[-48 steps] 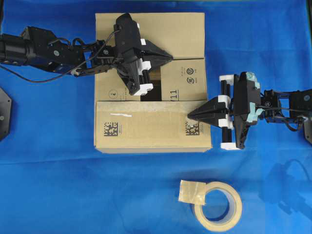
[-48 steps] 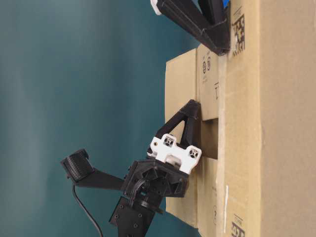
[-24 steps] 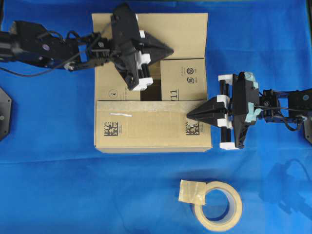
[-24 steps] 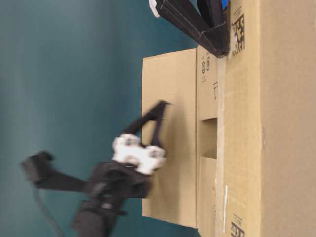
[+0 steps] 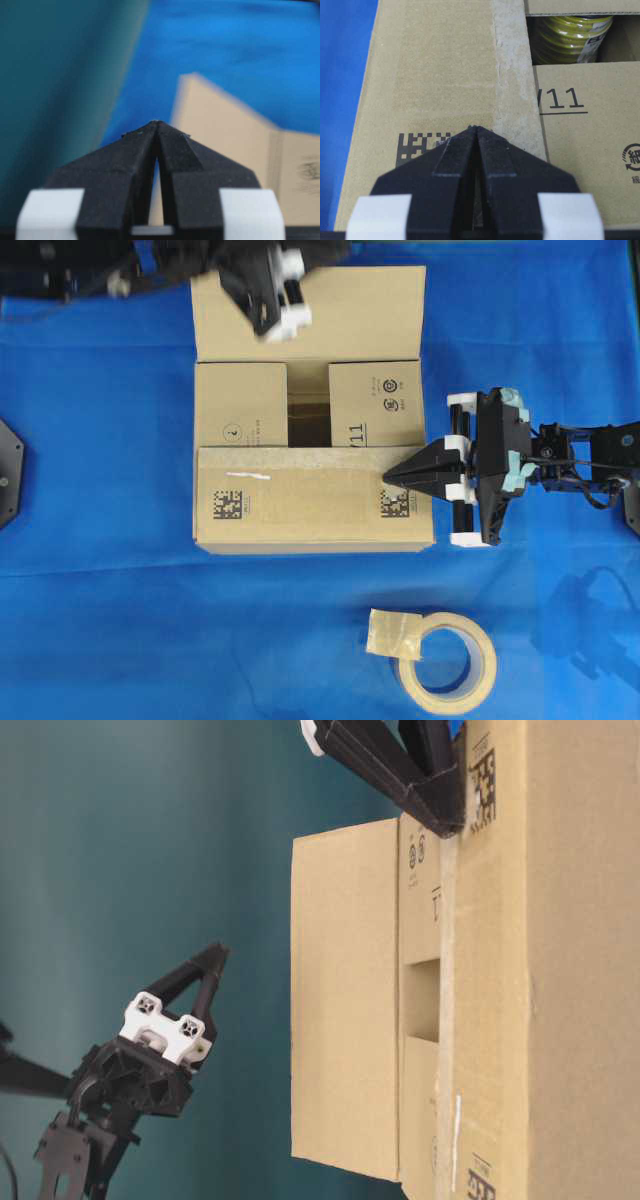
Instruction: Close the cardboard box.
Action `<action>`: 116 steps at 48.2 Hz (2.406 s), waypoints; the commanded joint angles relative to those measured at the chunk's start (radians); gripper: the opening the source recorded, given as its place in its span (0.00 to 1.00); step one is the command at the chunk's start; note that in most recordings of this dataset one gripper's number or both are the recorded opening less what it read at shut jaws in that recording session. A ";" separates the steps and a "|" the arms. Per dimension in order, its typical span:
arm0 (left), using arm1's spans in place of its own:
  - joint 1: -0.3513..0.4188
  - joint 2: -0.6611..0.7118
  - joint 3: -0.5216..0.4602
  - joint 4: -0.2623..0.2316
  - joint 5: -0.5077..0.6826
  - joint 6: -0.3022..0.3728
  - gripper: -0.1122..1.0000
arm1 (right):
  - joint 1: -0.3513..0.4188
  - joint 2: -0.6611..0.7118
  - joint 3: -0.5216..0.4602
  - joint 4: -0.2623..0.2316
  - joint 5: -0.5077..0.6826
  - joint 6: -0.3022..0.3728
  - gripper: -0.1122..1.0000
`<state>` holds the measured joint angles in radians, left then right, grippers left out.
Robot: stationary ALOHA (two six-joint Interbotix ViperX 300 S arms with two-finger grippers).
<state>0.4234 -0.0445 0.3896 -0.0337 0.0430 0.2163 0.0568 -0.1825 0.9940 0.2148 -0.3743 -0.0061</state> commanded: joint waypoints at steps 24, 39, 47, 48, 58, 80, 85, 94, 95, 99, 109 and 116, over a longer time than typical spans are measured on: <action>0.103 0.158 -0.173 0.000 0.374 0.005 0.10 | -0.005 -0.009 -0.015 0.000 -0.005 -0.009 0.10; 0.058 0.143 -0.186 0.000 0.422 0.003 0.10 | -0.008 -0.009 -0.015 -0.002 -0.008 -0.011 0.10; 0.035 0.127 -0.198 0.000 0.463 -0.002 0.10 | -0.008 -0.009 -0.015 0.000 -0.008 -0.011 0.10; 0.031 0.126 -0.198 0.000 0.466 -0.002 0.10 | -0.008 -0.009 -0.015 -0.002 -0.008 -0.011 0.10; -0.023 0.106 -0.222 0.000 0.529 -0.003 0.10 | -0.015 -0.009 -0.017 0.000 -0.009 -0.011 0.10; -0.144 0.049 -0.183 0.000 0.595 -0.046 0.10 | -0.026 -0.009 -0.017 0.000 -0.009 -0.011 0.10; -0.176 0.035 -0.155 0.000 0.589 -0.057 0.10 | -0.028 -0.008 -0.017 -0.002 -0.011 -0.011 0.10; -0.216 0.003 -0.084 0.000 0.538 -0.098 0.10 | -0.029 -0.009 -0.017 -0.002 -0.011 -0.011 0.10; -0.219 -0.002 -0.072 0.000 0.529 -0.106 0.10 | -0.029 -0.009 -0.017 -0.002 -0.011 -0.011 0.10; -0.232 -0.021 -0.020 0.000 0.480 -0.135 0.10 | -0.029 -0.009 -0.017 -0.002 -0.011 -0.011 0.10; -0.253 -0.041 0.107 0.000 0.356 -0.215 0.10 | -0.031 -0.009 -0.018 0.000 -0.011 -0.011 0.10; -0.268 -0.041 0.178 0.000 0.285 -0.261 0.10 | -0.032 -0.009 -0.018 0.000 -0.011 -0.011 0.10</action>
<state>0.1657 -0.0614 0.5461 -0.0322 0.3636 -0.0307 0.0353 -0.1810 0.9940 0.2132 -0.3789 -0.0153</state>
